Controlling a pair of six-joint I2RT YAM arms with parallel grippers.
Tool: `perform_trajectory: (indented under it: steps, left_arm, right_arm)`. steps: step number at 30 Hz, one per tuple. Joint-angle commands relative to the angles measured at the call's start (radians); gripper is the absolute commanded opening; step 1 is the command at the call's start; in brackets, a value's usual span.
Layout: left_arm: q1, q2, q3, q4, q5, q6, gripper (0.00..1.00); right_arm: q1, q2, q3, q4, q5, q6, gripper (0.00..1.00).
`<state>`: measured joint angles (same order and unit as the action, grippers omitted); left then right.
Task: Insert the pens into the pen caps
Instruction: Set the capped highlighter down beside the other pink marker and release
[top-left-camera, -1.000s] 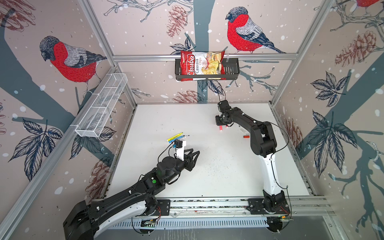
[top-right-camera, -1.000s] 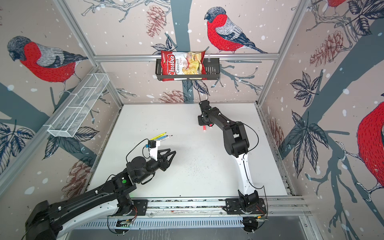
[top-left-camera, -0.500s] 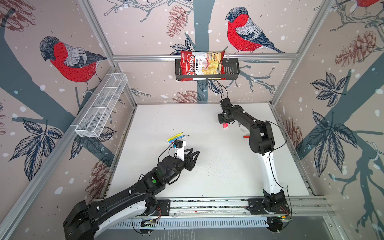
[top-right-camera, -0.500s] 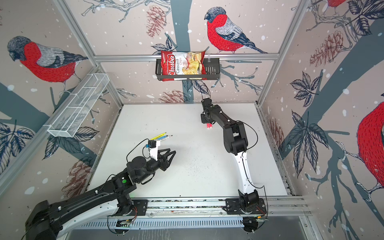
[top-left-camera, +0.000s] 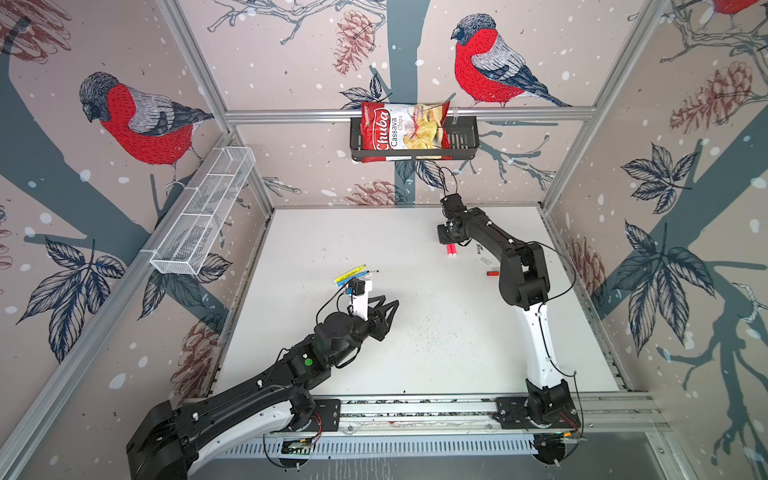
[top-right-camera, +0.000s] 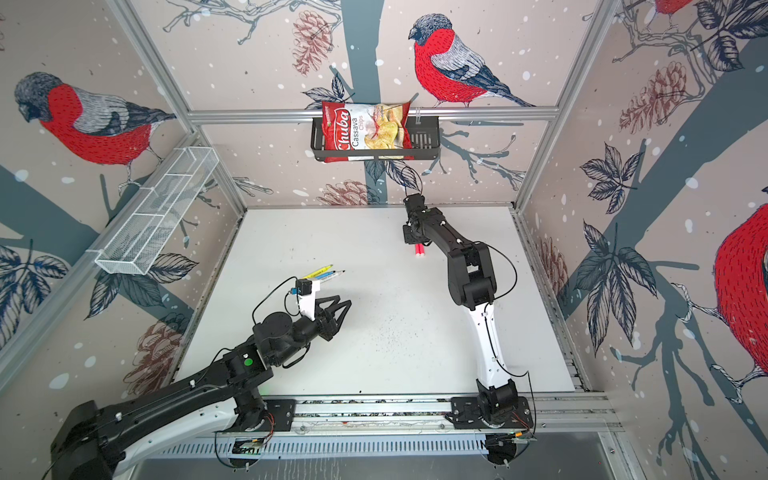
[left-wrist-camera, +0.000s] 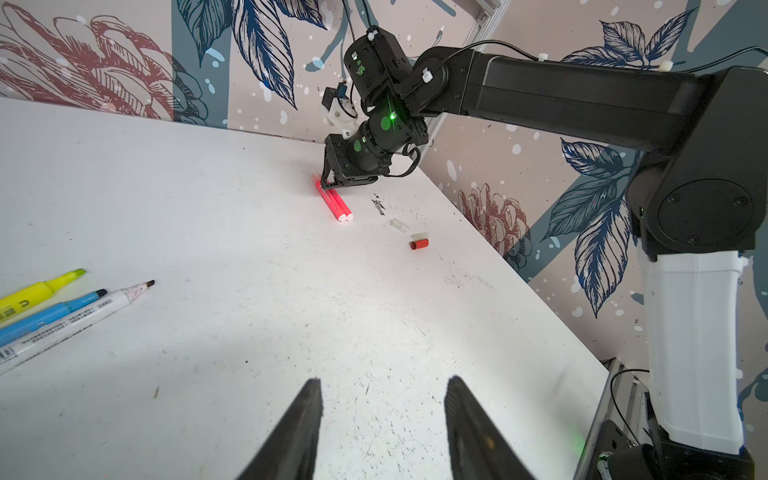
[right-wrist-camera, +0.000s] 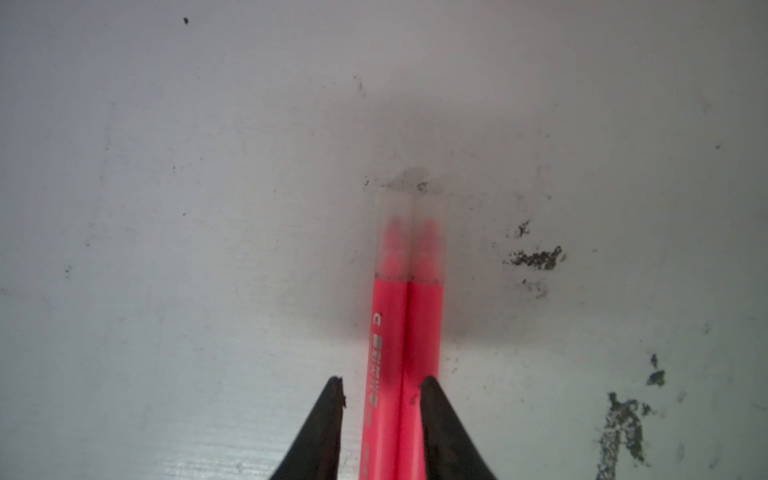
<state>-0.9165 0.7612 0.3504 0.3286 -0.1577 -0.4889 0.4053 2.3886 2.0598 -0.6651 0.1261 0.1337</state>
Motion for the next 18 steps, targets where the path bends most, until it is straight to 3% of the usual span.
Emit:
perform_trajectory:
  steps: [1,11,18]
  left_arm:
    - [-0.001,-0.002,0.011,0.003,-0.005,0.020,0.49]
    - [-0.001,-0.007,0.025,-0.021,-0.019,0.030,0.49]
    - [0.000,-0.019,0.036,-0.055,-0.042,0.044,0.49]
  right_arm:
    - [0.007,-0.043,-0.016,0.007,0.011,0.001,0.37]
    - [0.044,-0.201,-0.189,0.108,-0.076,-0.005,0.38]
    - [0.051,-0.402,-0.438,0.321,-0.308,-0.016,0.44]
